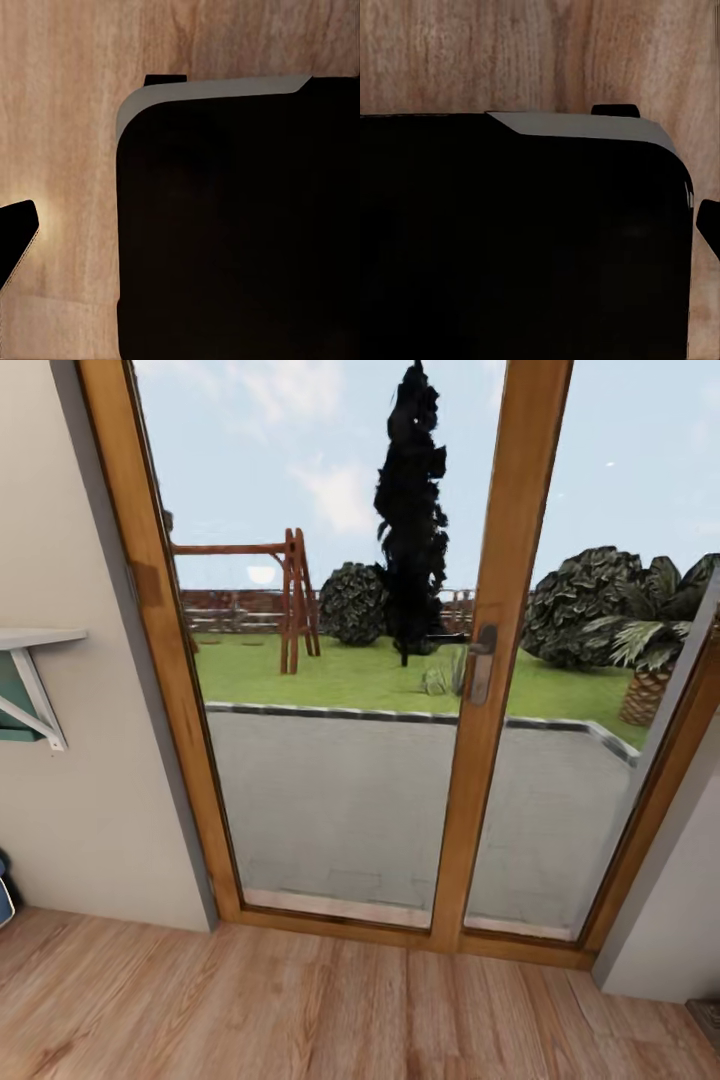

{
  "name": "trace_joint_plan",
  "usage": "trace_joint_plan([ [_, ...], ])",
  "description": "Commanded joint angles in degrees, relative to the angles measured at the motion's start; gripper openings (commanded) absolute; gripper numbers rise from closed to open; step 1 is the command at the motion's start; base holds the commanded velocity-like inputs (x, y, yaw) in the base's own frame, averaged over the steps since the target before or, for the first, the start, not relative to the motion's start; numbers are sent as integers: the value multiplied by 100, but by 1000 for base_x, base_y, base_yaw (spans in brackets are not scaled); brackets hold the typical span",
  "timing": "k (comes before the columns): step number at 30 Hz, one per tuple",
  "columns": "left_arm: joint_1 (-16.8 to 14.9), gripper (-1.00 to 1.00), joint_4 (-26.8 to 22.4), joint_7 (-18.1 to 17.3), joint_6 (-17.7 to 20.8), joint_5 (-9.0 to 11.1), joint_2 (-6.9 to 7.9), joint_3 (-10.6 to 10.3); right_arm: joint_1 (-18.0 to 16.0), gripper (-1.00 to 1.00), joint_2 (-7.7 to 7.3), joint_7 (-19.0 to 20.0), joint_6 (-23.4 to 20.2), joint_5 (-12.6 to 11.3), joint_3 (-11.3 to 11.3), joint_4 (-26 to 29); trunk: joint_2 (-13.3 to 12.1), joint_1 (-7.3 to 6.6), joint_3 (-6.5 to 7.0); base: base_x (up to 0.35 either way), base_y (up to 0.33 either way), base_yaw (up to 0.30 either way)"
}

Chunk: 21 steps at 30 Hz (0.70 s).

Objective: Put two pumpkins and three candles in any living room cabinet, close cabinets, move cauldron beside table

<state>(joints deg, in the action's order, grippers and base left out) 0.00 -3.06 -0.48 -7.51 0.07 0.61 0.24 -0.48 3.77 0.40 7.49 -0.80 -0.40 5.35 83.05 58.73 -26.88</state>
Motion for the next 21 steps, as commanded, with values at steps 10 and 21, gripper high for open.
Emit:
trace_joint_plan([
  [10, 1, 100, 3, -5, -137, 9, 17, -6, -4, 100, 1, 6, 725, -422, -4, -15, 3, 0, -5, 0, 0, -278],
  [21, 9, 100, 59, -5, -389, 14, 31, -15, -4, 100, 1, 4, 736, -433, -4, -16, 3, 0, -5, -99, 0, -291],
])
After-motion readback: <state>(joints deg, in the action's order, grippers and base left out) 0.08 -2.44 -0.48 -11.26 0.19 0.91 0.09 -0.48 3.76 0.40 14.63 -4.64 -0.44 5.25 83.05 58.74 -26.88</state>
